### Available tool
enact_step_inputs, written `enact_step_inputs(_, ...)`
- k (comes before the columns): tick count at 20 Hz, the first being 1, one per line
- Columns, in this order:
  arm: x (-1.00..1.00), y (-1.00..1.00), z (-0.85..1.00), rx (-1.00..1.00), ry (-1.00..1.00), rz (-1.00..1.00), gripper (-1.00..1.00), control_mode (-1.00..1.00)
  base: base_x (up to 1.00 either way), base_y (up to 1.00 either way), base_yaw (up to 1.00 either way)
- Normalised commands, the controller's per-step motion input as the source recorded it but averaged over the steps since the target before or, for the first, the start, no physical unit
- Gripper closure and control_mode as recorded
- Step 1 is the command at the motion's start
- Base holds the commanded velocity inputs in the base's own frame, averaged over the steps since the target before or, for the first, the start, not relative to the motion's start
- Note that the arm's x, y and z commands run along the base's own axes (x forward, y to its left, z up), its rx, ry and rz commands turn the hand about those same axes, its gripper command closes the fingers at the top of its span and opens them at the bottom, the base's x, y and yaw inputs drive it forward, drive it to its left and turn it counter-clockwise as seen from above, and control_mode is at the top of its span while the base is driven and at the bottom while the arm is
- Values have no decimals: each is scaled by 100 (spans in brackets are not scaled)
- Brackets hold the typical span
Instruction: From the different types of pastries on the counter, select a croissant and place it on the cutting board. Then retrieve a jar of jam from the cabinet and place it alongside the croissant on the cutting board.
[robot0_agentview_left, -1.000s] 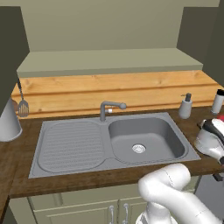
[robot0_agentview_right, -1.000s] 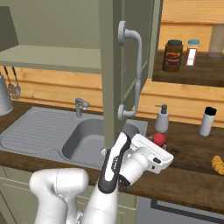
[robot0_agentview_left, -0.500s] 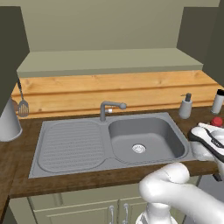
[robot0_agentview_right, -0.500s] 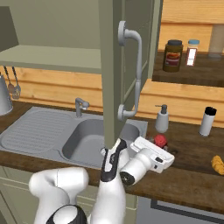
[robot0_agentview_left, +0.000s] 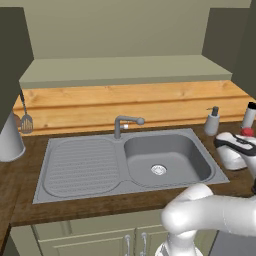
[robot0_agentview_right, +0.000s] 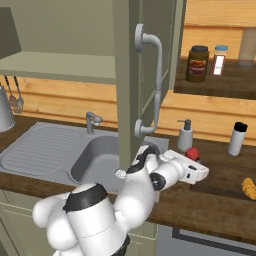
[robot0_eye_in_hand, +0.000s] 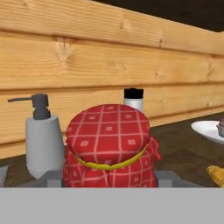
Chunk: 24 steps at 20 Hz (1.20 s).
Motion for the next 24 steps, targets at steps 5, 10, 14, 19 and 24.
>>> enact_step_inputs(5,14,-27,-31,0,-1,-2,100,-100,0,0,0)
enact_step_inputs(10,0,-23,-47,2,-13,0,100,-100,0,0,0)
enact_step_inputs(14,0,-29,-36,6,-7,0,100,-100,0,0,0)
enact_step_inputs(19,10,-32,-16,3,0,-3,100,-100,0,0,0)
enact_step_inputs(24,4,-23,0,3,0,-7,100,-100,0,0,0)
